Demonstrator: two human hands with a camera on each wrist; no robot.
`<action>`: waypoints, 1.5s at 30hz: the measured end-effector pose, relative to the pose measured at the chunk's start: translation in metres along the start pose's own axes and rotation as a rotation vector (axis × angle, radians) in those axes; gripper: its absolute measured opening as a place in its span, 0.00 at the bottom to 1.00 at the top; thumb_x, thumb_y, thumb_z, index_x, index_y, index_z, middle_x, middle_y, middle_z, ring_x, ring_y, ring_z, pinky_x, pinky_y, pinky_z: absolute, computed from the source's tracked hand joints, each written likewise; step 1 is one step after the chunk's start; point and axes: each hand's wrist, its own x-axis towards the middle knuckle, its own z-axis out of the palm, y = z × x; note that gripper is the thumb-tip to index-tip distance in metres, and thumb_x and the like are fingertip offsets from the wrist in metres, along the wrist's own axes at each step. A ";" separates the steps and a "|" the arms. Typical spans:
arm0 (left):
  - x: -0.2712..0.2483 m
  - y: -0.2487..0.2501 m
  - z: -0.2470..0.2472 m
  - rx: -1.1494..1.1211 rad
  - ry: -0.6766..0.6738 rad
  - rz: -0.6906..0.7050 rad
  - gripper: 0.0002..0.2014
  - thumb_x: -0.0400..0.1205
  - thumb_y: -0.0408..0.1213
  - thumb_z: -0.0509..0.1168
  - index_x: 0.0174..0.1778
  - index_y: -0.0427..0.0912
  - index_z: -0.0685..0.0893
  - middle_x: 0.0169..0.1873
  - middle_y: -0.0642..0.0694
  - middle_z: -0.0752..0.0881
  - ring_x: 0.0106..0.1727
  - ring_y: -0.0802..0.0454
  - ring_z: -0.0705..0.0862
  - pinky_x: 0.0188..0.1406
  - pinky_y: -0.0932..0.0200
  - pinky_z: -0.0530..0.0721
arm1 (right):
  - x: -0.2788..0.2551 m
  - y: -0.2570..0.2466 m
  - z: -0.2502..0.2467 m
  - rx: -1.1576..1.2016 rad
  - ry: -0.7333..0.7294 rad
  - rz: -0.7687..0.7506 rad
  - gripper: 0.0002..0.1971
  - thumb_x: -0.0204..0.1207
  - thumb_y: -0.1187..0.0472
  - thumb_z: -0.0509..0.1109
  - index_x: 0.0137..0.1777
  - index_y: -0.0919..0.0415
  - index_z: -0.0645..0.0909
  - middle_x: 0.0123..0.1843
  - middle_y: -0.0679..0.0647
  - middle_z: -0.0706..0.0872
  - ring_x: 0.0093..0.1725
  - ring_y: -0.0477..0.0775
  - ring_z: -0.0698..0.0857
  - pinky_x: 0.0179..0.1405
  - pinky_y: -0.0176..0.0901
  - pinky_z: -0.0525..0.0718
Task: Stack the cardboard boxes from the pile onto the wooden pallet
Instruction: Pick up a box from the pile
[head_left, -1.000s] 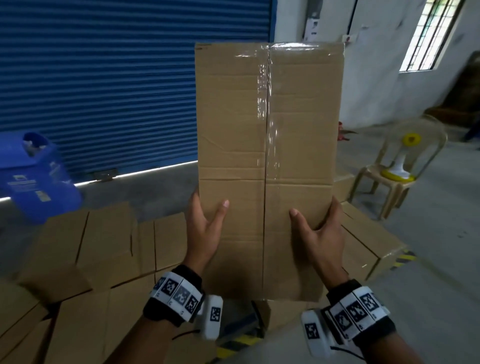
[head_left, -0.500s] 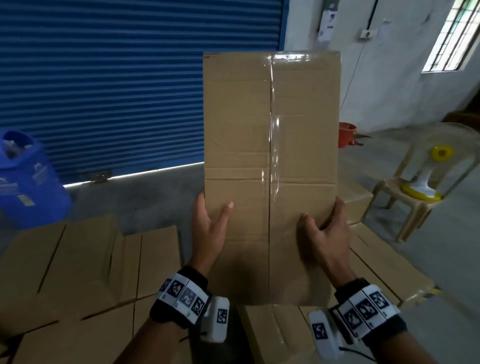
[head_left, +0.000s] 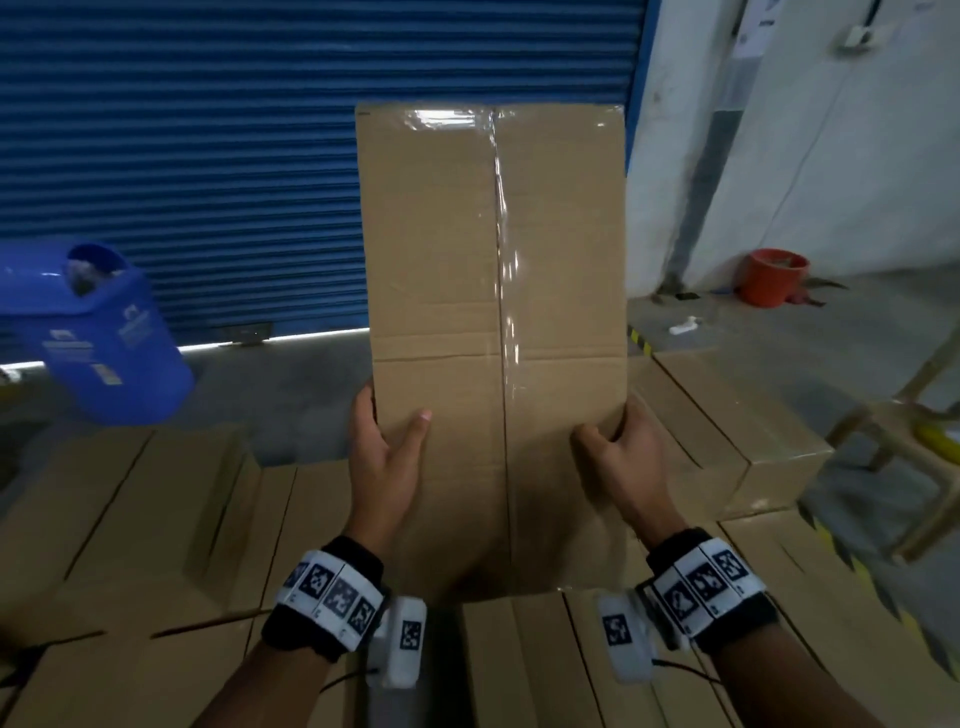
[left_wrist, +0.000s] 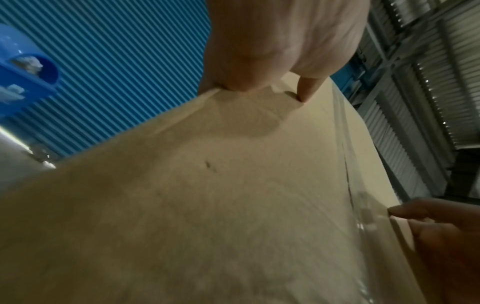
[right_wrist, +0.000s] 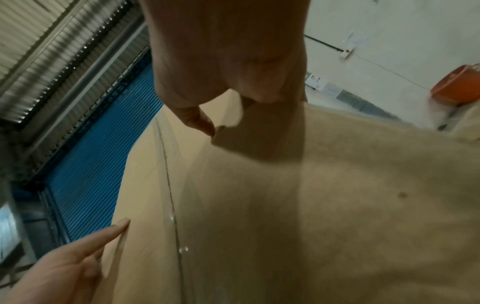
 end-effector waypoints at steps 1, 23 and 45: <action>0.007 -0.005 0.006 0.010 0.007 -0.002 0.28 0.84 0.39 0.70 0.80 0.47 0.69 0.68 0.51 0.82 0.65 0.62 0.83 0.57 0.62 0.82 | 0.012 0.008 0.003 0.014 -0.031 0.009 0.26 0.75 0.61 0.75 0.72 0.58 0.74 0.58 0.44 0.81 0.58 0.47 0.80 0.59 0.48 0.81; 0.243 -0.291 0.082 0.130 -0.049 -0.421 0.20 0.72 0.60 0.72 0.55 0.84 0.71 0.59 0.61 0.84 0.62 0.55 0.84 0.60 0.47 0.83 | 0.278 0.194 0.189 -0.094 -0.269 0.467 0.30 0.72 0.52 0.75 0.73 0.58 0.74 0.61 0.56 0.86 0.57 0.57 0.84 0.56 0.57 0.86; 0.265 -0.512 0.146 0.189 -0.169 -0.924 0.38 0.86 0.48 0.66 0.89 0.47 0.55 0.86 0.42 0.64 0.83 0.38 0.68 0.76 0.42 0.70 | 0.344 0.408 0.272 -0.082 -0.400 0.808 0.27 0.74 0.54 0.75 0.72 0.52 0.72 0.62 0.56 0.82 0.60 0.61 0.83 0.60 0.67 0.86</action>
